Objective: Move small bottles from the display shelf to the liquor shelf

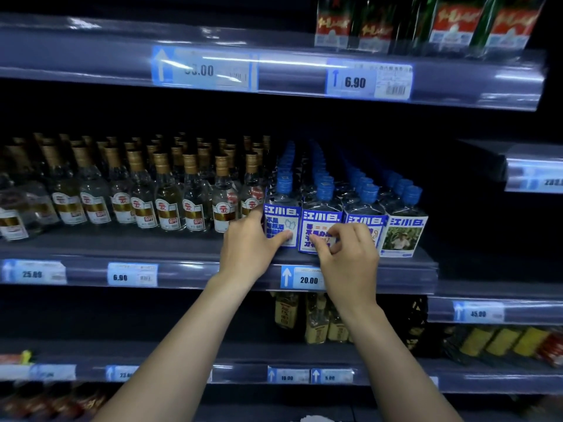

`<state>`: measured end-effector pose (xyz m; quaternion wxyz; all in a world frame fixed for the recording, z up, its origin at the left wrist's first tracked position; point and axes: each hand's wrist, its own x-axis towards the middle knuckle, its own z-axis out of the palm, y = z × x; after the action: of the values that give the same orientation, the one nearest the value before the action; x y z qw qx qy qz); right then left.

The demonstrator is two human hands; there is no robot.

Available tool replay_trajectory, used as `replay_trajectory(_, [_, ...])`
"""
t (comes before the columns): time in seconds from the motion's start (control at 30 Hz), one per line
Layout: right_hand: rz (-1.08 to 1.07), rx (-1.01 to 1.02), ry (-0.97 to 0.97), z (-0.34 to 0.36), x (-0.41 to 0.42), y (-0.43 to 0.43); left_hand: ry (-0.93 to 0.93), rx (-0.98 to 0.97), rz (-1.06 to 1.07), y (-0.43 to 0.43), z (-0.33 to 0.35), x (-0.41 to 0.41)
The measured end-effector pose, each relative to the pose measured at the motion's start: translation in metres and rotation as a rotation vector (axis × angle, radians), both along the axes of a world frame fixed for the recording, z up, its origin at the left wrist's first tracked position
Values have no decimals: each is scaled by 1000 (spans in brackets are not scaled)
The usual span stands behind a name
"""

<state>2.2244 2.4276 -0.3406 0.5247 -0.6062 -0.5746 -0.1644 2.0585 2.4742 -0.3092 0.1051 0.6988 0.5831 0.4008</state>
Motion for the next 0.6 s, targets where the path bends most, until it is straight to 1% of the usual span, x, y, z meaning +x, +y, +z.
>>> replay_trajectory(0.17, [154, 55, 5, 6, -3, -16, -34, 83, -2, -22, 1, -7])
replay_trajectory(0.27, [229, 51, 17, 12, -15, -25, -58, 136, -53, -46, -4, -16])
replay_trajectory(0.4, [363, -80, 65, 9, -46, -42, -24, 127, 23, -84, -19, -37])
replay_trajectory(0.5, [506, -145, 50, -5, -80, -58, -29, 99, 101, -116, -38, -63])
replay_trajectory(0.6, [646, -309, 18, -36, -120, -73, 3, 6, 135, -151, -71, -106])
